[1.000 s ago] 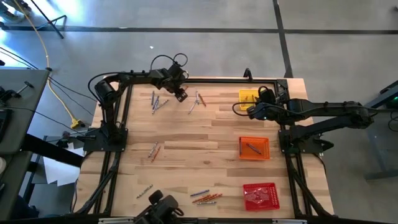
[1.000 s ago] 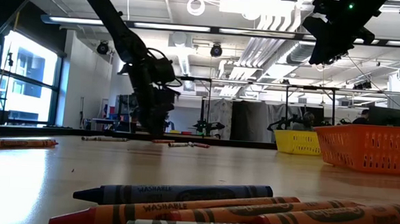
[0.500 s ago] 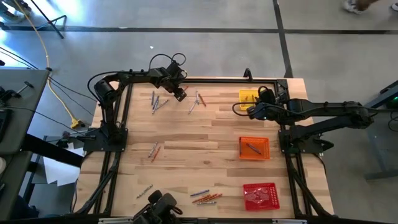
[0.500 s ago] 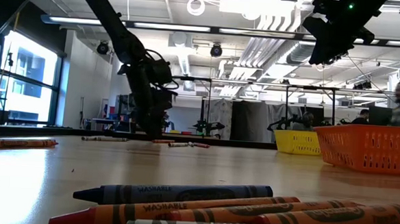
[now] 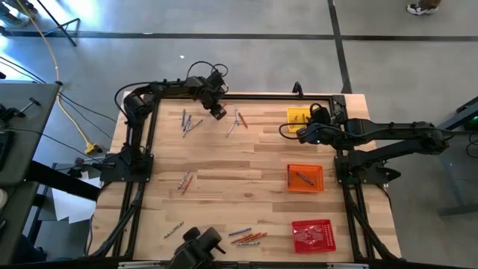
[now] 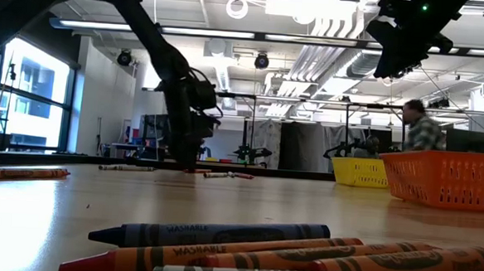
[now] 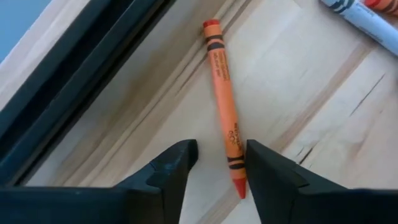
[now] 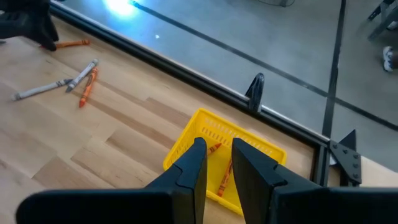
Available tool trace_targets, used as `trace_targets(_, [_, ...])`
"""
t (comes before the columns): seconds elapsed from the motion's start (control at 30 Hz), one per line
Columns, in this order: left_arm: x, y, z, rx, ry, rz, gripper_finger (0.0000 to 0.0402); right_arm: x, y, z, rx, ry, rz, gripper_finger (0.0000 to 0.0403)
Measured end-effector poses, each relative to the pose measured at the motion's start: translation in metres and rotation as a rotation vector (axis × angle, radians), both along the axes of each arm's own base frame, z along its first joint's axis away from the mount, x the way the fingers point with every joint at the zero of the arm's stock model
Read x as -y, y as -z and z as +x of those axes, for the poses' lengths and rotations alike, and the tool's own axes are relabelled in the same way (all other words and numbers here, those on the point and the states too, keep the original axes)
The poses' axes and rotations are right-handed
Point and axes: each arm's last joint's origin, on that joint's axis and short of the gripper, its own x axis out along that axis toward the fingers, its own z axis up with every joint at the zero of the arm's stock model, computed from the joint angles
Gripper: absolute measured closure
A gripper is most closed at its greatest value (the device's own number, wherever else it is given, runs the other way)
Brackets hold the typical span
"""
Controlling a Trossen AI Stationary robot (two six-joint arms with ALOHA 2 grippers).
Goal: Sort crayons
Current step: Put the orange crayon into the yellow bin
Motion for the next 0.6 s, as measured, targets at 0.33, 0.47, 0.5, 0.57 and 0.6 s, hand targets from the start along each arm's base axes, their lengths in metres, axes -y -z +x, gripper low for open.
trace_targets(0.33, [-0.009, -0.008, 0.011, -0.03, 0.017, -0.017, 0.0375, -0.001, 0.001, 0.0, -0.011, -0.025, 0.023, 0.0333])
trace_targets(0.47, [-0.011, -0.013, 0.013, -0.031, 0.018, -0.022, 0.0396, -0.001, 0.001, 0.0, -0.012, -0.026, 0.022, 0.0333])
trace_targets(0.5, [-0.011, -0.014, 0.014, -0.032, 0.02, -0.023, 0.0396, -0.001, 0.001, 0.0, -0.014, -0.027, 0.022, 0.0333])
trace_targets(0.57, [-0.01, -0.015, 0.015, -0.037, 0.023, -0.021, 0.0396, -0.001, 0.001, 0.0, -0.017, -0.03, 0.021, 0.0333])
trace_targets(0.6, [-0.009, -0.016, 0.016, -0.039, 0.024, -0.02, 0.0398, -0.001, 0.001, 0.0, -0.017, -0.032, 0.024, 0.0333])
